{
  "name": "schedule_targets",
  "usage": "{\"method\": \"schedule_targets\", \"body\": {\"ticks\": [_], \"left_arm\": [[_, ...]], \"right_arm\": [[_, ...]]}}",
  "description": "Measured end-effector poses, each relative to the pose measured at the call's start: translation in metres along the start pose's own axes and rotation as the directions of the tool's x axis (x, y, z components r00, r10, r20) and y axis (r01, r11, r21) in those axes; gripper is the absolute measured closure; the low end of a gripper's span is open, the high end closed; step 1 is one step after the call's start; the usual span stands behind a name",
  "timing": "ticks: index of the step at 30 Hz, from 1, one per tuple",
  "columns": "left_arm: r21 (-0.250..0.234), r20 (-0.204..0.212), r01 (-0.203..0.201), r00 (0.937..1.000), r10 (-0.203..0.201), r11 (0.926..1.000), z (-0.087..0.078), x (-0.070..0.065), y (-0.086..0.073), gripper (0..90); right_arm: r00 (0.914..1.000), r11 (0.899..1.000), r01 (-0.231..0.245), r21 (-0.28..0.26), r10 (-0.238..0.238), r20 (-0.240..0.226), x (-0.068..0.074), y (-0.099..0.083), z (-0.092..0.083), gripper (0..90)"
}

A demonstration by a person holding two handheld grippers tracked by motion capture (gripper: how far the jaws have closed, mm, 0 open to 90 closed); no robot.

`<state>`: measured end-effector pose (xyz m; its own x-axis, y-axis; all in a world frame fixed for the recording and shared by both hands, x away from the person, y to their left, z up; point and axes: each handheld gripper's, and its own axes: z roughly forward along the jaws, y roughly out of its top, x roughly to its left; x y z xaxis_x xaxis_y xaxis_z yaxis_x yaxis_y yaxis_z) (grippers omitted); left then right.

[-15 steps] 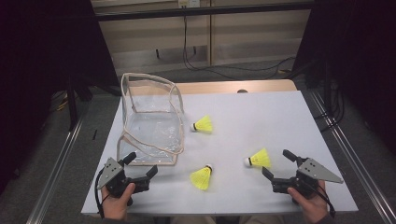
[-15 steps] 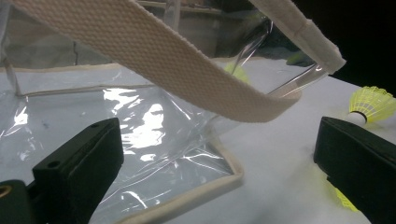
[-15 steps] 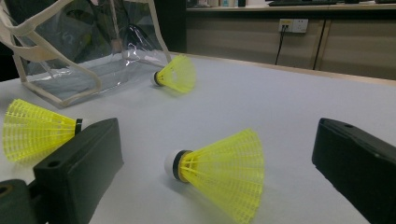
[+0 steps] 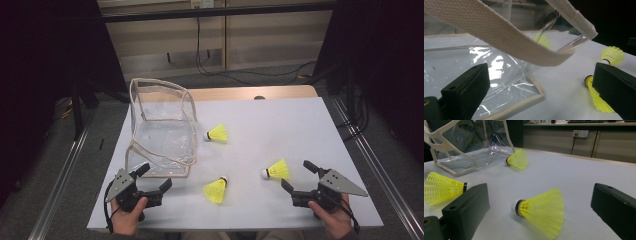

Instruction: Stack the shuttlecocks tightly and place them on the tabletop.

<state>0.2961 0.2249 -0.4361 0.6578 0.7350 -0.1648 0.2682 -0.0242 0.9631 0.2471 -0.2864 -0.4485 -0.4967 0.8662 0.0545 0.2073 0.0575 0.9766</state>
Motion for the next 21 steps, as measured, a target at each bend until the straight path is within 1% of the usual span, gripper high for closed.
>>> {"method": "schedule_targets", "body": {"ticks": [5,6,8,12,14,16,18,19,21], "left_arm": [[0.003,0.015,-0.003,0.9999,0.003,1.0,0.001,-0.003,0.0,1.3],[0.011,0.018,-0.008,0.9998,0.008,0.9999,0.001,-0.003,0.0,1.3],[0.009,0.021,0.002,0.9998,-0.002,1.0,0.002,-0.005,0.0,1.3],[0.007,0.035,0.005,0.9994,-0.005,1.0,0.004,-0.009,0.002,1.3],[0.01,0.047,0.012,0.9988,-0.013,0.9999,0.005,-0.012,0.002,1.3],[0.02,0.059,0.001,0.9983,-0.002,0.9998,0.006,-0.014,0.002,1.3],[0.02,0.07,0.008,0.9975,-0.009,0.9998,0.008,-0.016,0.002,1.3],[0.025,0.074,0.002,0.9972,-0.003,0.9997,0.008,-0.017,0.002,1.3],[0.031,0.081,0.005,0.9967,-0.007,0.9995,0.009,-0.018,0.002,1.3]], "right_arm": [[1.0,1.0,0.001,-0.004,-0.001,-0.001,-0.001,0.001,-0.001,1.3],[1.0,1.0,0.002,-0.004,-0.002,0.0,-0.001,0.001,-0.001,1.3],[1.0,1.0,0.004,-0.003,-0.004,0.003,-0.001,0.001,-0.001,1.3],[1.0,1.0,0.005,-0.004,-0.005,0.0,-0.001,0.001,-0.001,1.4],[1.0,1.0,0.002,-0.002,-0.002,-0.001,-0.001,0.001,-0.001,1.4],[1.0,1.0,0.007,-0.006,-0.007,-0.003,-0.001,0.001,-0.001,1.4],[0.9999,1.0,0.014,-0.007,-0.014,0.002,-0.001,0.002,-0.001,1.4],[0.9999,1.0,0.014,-0.006,-0.014,0.002,-0.001,0.001,-0.001,1.4],[1.0,1.0,0.009,-0.003,-0.009,0.0,-0.001,0.001,-0.001,1.4]]}}
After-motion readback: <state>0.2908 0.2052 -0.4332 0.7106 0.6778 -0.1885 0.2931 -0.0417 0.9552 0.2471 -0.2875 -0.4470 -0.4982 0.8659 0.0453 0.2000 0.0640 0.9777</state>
